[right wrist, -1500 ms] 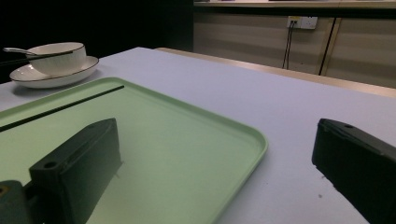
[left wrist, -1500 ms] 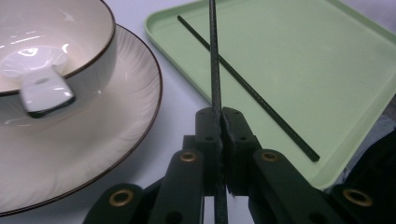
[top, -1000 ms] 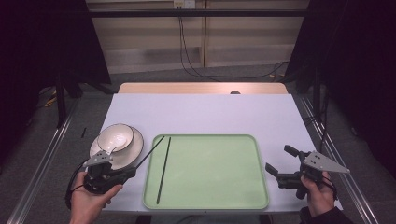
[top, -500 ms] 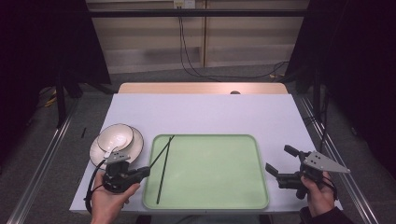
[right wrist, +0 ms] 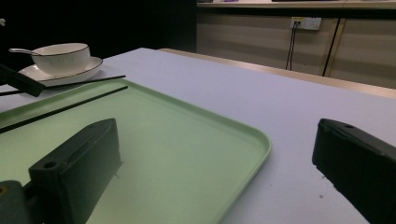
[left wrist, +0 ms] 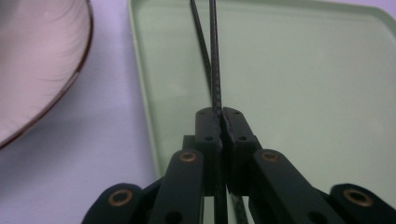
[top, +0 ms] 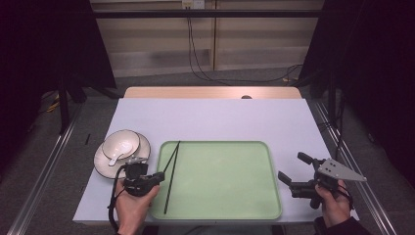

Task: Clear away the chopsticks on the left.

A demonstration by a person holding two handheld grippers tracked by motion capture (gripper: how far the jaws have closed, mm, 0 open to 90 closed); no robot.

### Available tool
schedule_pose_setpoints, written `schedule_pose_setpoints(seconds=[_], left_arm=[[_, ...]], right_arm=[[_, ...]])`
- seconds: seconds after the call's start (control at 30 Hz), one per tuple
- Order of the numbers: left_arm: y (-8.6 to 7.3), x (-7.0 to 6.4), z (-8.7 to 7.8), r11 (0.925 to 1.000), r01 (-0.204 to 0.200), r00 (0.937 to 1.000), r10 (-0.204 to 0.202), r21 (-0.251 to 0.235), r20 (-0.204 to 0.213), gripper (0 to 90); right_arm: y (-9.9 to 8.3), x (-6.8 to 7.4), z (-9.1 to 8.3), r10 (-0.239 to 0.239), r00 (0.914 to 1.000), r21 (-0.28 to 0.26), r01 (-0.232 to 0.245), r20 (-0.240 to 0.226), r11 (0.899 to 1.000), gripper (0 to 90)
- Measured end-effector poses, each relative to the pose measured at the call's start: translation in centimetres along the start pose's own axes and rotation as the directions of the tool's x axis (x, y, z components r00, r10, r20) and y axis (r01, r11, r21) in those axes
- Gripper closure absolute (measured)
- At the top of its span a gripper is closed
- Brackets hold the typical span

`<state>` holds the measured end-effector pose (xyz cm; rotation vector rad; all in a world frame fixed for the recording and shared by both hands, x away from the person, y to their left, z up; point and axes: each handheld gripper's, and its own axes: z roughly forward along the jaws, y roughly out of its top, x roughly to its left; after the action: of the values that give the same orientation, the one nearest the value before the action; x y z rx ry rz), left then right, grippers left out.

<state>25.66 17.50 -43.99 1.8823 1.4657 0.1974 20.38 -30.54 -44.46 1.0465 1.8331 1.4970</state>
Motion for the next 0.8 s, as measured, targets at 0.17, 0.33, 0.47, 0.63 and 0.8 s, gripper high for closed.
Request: schedule_pose_setpoints(seconds=[0.17,0.33,0.47,0.63,0.8], left_arm=[[-0.2,-1.3,1.1,1.0000,-0.003,1.0000,0.003,0.006,0.001,85.8],[-0.3,-1.6,2.1,0.9993,-0.006,0.9998,0.006,0.036,-0.018,85.8],[-0.5,-1.5,2.9,0.9982,-0.003,0.9996,0.005,0.060,-0.027,85.7],[-0.5,-1.8,3.4,0.9975,-0.016,0.9994,0.018,0.069,-0.029,85.4],[-0.5,-1.6,3.5,0.9972,-0.012,0.9999,0.012,0.075,-0.010,83.1]], right_arm=[[0.0,0.0,-0.1,0.000,1.0000,0.003,0.000,-0.001,1.000,0.2],[0.0,0.0,0.0,-0.001,1.0000,0.001,0.001,-0.004,1.000,0.2],[0.0,0.0,0.0,-0.007,1.0000,0.002,0.007,-0.006,1.000,0.2],[0.0,0.0,0.0,-0.006,0.9999,0.008,0.007,-0.015,1.000,0.2],[0.0,0.0,0.0,-0.005,0.9999,0.007,0.006,-0.015,1.000,0.2]])
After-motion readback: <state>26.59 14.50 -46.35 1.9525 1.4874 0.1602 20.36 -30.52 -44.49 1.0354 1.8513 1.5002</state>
